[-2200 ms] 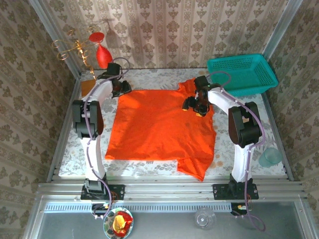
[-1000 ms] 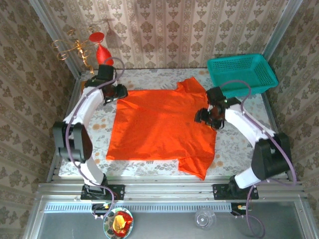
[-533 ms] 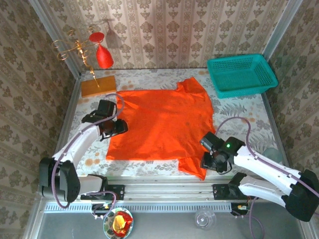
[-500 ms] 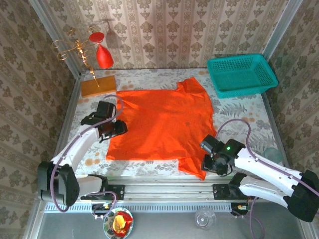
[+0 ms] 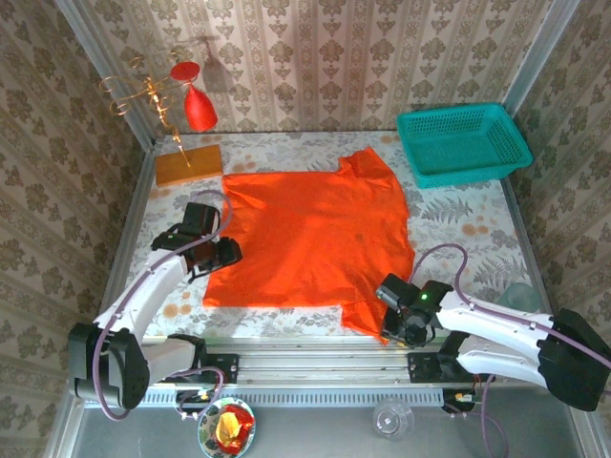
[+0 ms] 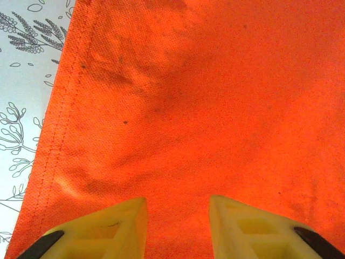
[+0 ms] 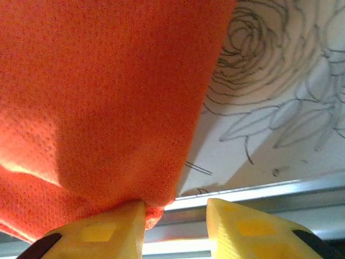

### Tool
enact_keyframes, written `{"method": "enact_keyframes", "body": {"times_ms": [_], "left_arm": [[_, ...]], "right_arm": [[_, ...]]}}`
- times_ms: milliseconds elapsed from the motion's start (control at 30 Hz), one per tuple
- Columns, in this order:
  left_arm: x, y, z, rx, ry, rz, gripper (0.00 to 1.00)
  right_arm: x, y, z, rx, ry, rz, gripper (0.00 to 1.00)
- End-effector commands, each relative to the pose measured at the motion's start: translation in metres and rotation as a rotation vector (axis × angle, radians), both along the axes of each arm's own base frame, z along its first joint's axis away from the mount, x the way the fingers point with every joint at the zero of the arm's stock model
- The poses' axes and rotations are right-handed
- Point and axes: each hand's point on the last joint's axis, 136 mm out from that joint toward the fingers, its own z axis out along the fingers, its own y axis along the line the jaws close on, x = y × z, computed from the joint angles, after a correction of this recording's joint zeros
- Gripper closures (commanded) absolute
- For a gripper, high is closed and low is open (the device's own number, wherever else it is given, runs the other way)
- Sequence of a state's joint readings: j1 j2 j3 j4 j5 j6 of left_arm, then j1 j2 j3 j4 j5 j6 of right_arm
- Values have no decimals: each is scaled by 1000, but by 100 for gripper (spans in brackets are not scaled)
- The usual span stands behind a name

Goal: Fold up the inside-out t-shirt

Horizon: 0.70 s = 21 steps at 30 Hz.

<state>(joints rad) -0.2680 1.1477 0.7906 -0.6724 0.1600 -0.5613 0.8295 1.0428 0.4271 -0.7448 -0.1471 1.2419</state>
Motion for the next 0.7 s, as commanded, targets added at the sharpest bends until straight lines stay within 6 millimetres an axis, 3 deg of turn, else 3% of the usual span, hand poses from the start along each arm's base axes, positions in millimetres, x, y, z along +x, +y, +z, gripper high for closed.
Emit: {"method": "enact_keyframes", "body": {"times_ms": [0,233,467,667], "left_arm": [[-10,4,-4,12,23,21,63],[-19,10,-5,22,16,35,64],[-27,14,-3,36,28,44,64],[-53,38,-17,121,108,151,59]], "right_arm": [[4,7,-6,35,-18,-49,66],[9,-3,-3,25,-78,-92,76],[13,-9,5,27,-125,-119,92],[21,-9,22,28,-169,-121,100]]}}
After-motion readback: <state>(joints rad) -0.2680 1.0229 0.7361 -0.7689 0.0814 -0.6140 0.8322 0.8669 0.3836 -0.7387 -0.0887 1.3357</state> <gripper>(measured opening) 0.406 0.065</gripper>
